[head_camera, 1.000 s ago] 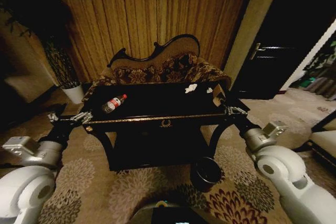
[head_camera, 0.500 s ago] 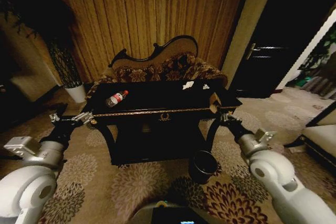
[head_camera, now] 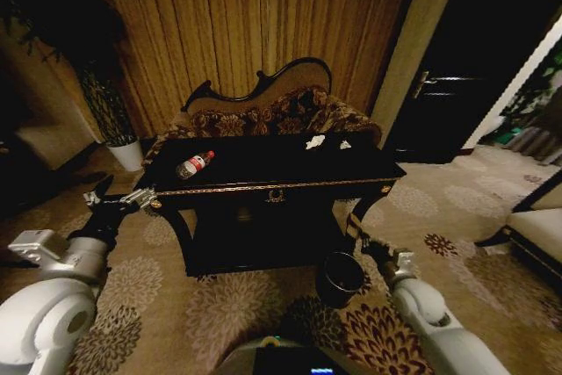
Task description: Move to the front of the table and place the trash on the table into the trash bin.
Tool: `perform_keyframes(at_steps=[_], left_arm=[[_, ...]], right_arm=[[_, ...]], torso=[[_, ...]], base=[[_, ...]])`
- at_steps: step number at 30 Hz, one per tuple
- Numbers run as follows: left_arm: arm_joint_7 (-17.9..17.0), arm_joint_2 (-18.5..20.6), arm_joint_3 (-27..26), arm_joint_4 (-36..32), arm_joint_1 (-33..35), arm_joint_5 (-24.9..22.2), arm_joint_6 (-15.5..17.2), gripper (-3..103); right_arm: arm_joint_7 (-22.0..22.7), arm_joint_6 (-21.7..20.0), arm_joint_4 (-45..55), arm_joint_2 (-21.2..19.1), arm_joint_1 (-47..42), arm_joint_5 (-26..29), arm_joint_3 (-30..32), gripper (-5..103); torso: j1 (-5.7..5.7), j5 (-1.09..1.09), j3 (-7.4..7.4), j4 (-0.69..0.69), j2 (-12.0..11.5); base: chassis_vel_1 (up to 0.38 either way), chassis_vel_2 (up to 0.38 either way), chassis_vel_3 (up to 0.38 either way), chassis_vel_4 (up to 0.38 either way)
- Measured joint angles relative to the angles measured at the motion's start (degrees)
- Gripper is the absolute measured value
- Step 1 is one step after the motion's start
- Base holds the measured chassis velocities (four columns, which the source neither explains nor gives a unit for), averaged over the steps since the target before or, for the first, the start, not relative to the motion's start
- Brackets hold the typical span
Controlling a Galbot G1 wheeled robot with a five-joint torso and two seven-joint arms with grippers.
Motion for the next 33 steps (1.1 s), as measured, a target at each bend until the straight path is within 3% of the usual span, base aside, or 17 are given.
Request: perform_keyframes(at_steps=[11, 20, 24, 26, 27, 31, 32, 33], left_arm=[[0.6, -1.8, 1.9, 0.0, 0.9, 2.2, -0.7, 100], [0.7, -1.6, 1.8, 0.0, 0.8, 2.2, -0.8, 100], [0.9, -1.6, 2.2, 0.0, 0.6, 2.2, -0.8, 100], [0.9, -1.6, 2.2, 0.0, 0.6, 2.2, -0.8, 100], [0.9, -1.6, 2.2, 0.0, 0.6, 2.2, -0.9, 100], [1.1, -1.4, 1.9, 0.0, 0.6, 2.2, -1.0, 100], [1.2, -1.4, 1.9, 0.0, 0.6, 2.2, -1.0, 100], [1.2, -1.4, 1.9, 0.0, 0.6, 2.2, -1.0, 100]], right_arm=[[-0.2, 0.0, -13.4, 2.4, 7.2, -3.7, -4.9, 0], [-2.8, 0.2, -16.7, 4.2, 7.1, -7.6, -4.6, -1], [-2.8, 0.3, -16.9, 4.7, 7.0, -8.6, -4.3, 21], [-2.8, 0.5, -17.0, 4.8, 7.0, -8.6, -4.2, 21], [-2.8, 1.0, -17.1, 4.8, 7.0, -8.6, -4.2, 32], [-2.8, 1.4, -17.1, 4.8, 7.0, -8.7, -4.2, 37], [-2.8, 1.5, -16.9, 4.8, 7.0, -8.7, -4.2, 48], [-2.8, 1.5, -16.9, 4.8, 7.0, -8.7, -4.2, 48]], torso=[[-0.01, 0.0, 0.0, 0.01, 0.0], [-0.02, -0.01, 0.0, -0.01, 0.0], [-0.02, -0.01, 0.0, 0.0, 0.0], [-0.01, -0.01, 0.0, 0.0, 0.0], [-0.02, -0.01, -0.01, 0.0, 0.0], [-0.02, -0.01, -0.01, 0.0, 0.0], [-0.02, -0.01, 0.0, 0.0, 0.0], [-0.02, -0.01, 0.0, 0.0, 0.0]], base=[[0.0, 0.0, 0.0, 0.0], [0.0, 0.0, 0.0, 0.0], [0.0, 0.0, 0.0, 0.0], [0.0, 0.0, 0.0, 0.0], [0.0, 0.0, 0.0, 0.0], [0.0, 0.0, 0.0, 0.0], [0.0, 0.0, 0.0, 0.0], [0.0, 0.0, 0.0, 0.0]])
